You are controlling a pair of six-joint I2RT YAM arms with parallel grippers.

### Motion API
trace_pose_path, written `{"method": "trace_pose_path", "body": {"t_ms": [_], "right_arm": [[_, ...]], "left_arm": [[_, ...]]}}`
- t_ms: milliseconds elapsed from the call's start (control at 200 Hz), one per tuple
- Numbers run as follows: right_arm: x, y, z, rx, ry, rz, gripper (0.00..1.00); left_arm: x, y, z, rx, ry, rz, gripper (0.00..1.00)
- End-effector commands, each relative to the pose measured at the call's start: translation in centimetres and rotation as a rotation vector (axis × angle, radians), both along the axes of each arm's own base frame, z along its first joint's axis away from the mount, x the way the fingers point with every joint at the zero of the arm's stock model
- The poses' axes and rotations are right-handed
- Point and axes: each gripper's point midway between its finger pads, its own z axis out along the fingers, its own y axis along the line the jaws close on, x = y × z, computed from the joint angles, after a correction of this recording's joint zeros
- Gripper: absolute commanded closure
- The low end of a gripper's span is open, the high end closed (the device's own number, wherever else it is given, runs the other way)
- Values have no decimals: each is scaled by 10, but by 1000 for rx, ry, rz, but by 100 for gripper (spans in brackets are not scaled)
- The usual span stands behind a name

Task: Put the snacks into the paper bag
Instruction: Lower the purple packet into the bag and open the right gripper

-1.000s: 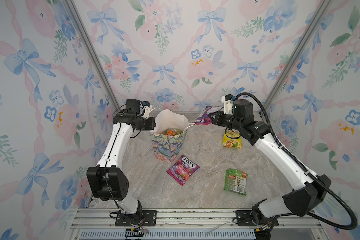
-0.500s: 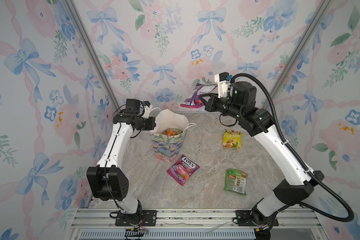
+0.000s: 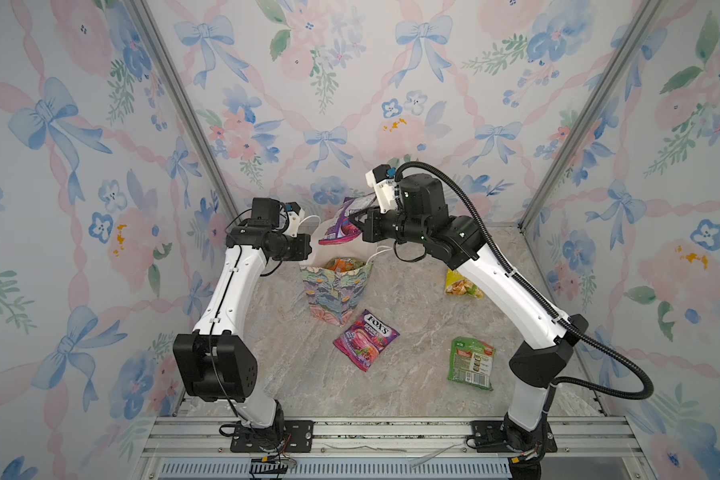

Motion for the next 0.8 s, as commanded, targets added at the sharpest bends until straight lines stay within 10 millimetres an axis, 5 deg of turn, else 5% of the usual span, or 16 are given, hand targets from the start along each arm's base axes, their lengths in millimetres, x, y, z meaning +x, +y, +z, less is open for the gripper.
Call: {"method": "trace_pose_path", "body": {"t_ms": [0, 310, 795], "right_arm": [[-8, 8, 11, 18, -29, 35, 100], [5, 26, -26, -24, 32, 48, 100], [35, 41, -56, -38, 90, 35, 100]], "left_arm": [[-8, 3, -3, 3, 16, 0, 100], [-8, 3, -3, 2, 16, 0, 100], [-9, 3, -1, 1, 12, -3, 100]]}}
